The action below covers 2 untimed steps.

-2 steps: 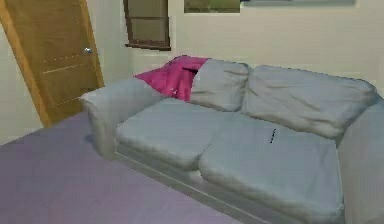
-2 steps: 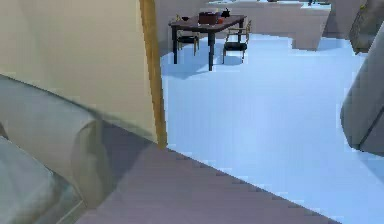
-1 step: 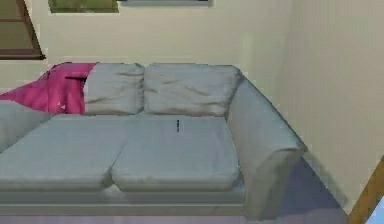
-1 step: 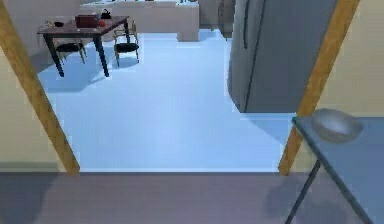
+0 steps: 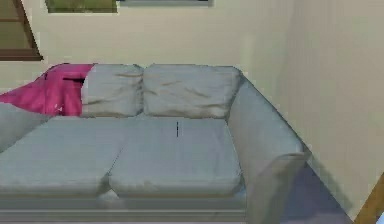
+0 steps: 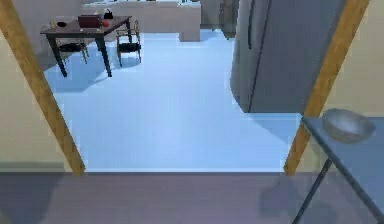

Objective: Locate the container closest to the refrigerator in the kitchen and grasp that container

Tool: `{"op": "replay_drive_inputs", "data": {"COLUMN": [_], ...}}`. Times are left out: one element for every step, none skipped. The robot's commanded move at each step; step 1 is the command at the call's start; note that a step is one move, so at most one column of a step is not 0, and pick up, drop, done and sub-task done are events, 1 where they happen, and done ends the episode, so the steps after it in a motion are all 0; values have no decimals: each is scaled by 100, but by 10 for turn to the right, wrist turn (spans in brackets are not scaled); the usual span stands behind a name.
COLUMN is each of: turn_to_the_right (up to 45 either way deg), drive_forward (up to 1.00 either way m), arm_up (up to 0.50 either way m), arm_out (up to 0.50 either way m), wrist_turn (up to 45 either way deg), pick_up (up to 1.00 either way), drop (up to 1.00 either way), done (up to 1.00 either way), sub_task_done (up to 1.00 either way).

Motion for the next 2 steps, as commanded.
{"op": "replay_drive_inputs", "data": {"turn_to_the_right": [450,420], "drive_forward": [0,0], "arm_up": [0,0], "arm_out": [0,0], "wrist_turn": [0,0], "pick_up": [0,0], "drop": [0,0], "done": [0,0], "sub_task_done": [0,0]}}
